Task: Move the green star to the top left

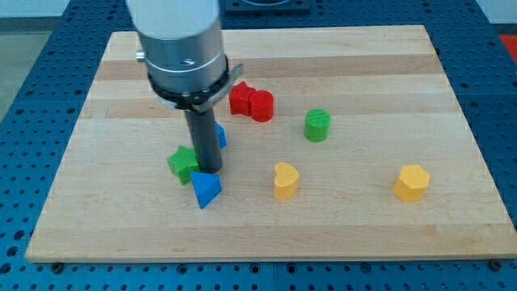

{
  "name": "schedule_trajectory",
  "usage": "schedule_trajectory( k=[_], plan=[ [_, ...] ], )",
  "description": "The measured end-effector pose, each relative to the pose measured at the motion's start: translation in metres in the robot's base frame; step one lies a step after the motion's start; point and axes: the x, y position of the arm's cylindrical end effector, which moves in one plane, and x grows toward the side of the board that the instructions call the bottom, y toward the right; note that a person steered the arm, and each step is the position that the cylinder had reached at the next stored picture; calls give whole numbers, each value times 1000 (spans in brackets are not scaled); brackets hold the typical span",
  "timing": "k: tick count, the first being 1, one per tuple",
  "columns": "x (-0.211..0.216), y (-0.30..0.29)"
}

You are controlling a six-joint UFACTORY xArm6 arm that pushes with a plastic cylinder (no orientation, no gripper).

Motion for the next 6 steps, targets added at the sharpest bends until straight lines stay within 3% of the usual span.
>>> schedule_trajectory(
  k=[2,3,4,6],
  plan=[
    [4,-64],
    [34,-64],
    [45,-95],
    [59,-95]
  ],
)
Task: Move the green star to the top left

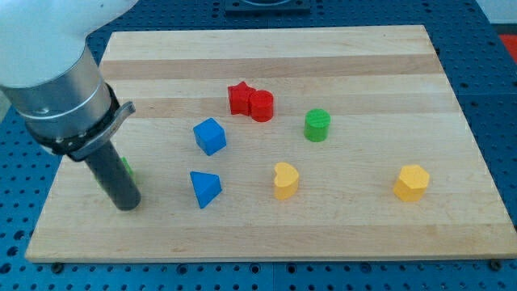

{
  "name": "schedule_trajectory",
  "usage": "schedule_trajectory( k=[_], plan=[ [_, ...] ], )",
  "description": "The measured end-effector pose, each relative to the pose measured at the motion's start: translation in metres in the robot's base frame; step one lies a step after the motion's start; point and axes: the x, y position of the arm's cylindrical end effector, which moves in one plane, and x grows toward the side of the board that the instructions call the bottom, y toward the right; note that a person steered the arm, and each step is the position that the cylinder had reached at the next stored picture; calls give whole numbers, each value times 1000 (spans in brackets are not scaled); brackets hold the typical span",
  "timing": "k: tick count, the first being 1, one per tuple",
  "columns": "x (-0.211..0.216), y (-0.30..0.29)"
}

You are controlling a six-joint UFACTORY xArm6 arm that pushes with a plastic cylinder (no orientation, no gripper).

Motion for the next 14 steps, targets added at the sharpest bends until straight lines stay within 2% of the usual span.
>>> schedule_trajectory(
  k=[2,3,4,6,8,9,10,11,12,14],
  plan=[
    [-78,-51],
    [-45,-41],
    [-61,-68],
    [-166,-55],
    [-214,1],
    [-243,-25],
    [-195,-18],
    [-201,-70],
    [-241,-59],
    [-274,-45]
  ],
)
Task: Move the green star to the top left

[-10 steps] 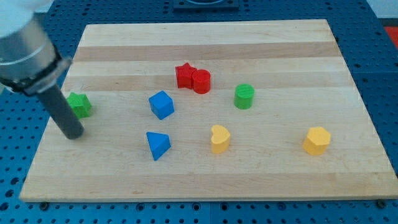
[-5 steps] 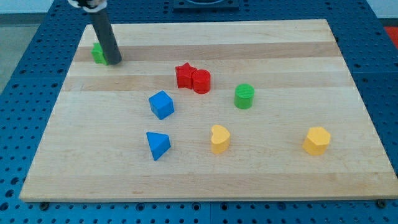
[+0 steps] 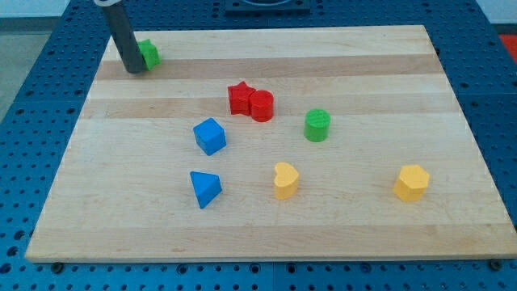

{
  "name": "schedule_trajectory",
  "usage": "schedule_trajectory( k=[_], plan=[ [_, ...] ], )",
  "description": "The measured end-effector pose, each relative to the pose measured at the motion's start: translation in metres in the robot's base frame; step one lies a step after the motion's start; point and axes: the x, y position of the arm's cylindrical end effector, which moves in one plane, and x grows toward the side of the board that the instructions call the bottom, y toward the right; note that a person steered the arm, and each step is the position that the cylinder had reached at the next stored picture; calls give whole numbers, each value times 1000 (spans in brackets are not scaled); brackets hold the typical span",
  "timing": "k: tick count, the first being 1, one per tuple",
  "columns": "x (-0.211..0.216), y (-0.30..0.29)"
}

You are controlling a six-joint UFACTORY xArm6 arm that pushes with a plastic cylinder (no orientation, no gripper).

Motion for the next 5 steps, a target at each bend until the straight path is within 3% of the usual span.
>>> schedule_trajectory(
  k=[2,4,5],
  plan=[
    [-13,0],
    [23,5],
    [51,74]
  ],
)
